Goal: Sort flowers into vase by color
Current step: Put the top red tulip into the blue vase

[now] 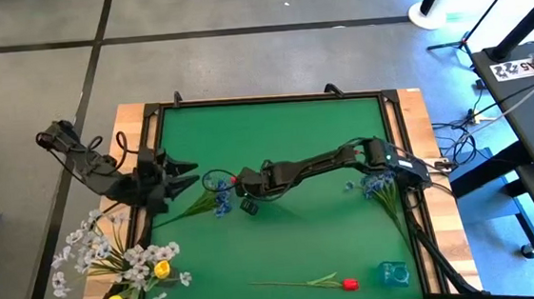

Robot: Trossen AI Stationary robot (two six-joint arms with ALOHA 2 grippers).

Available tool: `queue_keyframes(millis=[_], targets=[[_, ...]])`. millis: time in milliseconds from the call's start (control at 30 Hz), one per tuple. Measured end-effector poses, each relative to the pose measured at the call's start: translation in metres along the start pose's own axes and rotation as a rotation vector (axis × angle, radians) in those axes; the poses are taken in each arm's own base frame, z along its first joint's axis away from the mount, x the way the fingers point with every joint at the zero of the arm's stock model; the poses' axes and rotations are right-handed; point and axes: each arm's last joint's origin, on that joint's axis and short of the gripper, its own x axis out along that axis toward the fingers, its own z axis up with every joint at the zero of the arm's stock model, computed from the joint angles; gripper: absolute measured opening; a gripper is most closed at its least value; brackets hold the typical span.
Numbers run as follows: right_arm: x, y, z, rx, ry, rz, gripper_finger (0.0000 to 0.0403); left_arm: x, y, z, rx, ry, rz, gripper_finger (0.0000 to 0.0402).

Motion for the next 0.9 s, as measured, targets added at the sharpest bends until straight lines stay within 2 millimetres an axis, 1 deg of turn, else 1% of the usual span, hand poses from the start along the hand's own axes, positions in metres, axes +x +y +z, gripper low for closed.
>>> queue_keyframes(millis=[67, 100, 200, 233, 300, 400, 467, 500, 533, 600, 700, 800, 900], targets=[[-0.025, -0.001, 0.010, -0.022, -0.041, 0.017, 0.0005, 0.000, 0.000, 0.000, 0.006, 0.000, 0.001, 0.0206], [-0.046, -0.003, 0.016, -0.036, -0.068, 0.023, 0.0007, 0.000, 0.000, 0.000, 0.006, 0.000, 0.001, 0.0207], [-0.125, -0.014, 0.034, -0.080, -0.206, 0.052, 0.0008, 0.000, 0.000, 0.000, 0.009, 0.002, 0.001, 0.0207], [-0.150, -0.016, 0.037, -0.095, -0.264, 0.075, 0.0005, 0.000, 0.000, 0.000, 0.009, 0.002, 0.001, 0.0207], [-0.186, -0.022, 0.035, -0.156, -0.340, 0.115, 0.0004, 0.000, 0.000, 0.000, 0.007, 0.000, 0.001, 0.0207], [-0.235, -0.028, 0.023, -0.251, -0.479, 0.283, 0.0005, 0.000, -0.001, -0.001, -0.058, 0.013, -0.018, 0.0207], [-0.273, -0.035, 0.008, -0.282, -0.598, 0.445, 0.0003, 0.002, -0.004, -0.001, -0.077, 0.019, -0.044, 0.0207], [-0.289, -0.038, -0.002, -0.294, -0.651, 0.529, 0.0003, 0.004, -0.006, -0.002, -0.079, 0.019, -0.056, 0.0207], [-0.302, -0.041, -0.015, -0.312, -0.692, 0.610, 0.0003, 0.005, -0.008, -0.002, -0.076, 0.010, -0.062, 0.0207], [-0.321, -0.045, -0.044, -0.344, -0.743, 0.743, 0.0003, 0.009, -0.013, -0.003, -0.063, 0.001, -0.077, 0.0207], [-0.339, -0.049, -0.089, -0.401, -0.770, 0.900, 0.0002, 0.017, -0.020, -0.005, -0.060, -0.019, -0.096, 0.0207], [-0.359, -0.055, -0.126, -0.447, -0.828, 1.059, 0.0002, 0.027, -0.026, -0.009, -0.074, -0.040, -0.087, 0.0207], [-0.364, -0.053, -0.157, -0.488, -0.843, 1.186, 0.0002, 0.041, -0.032, -0.015, -0.090, -0.068, -0.072, 0.0207]])
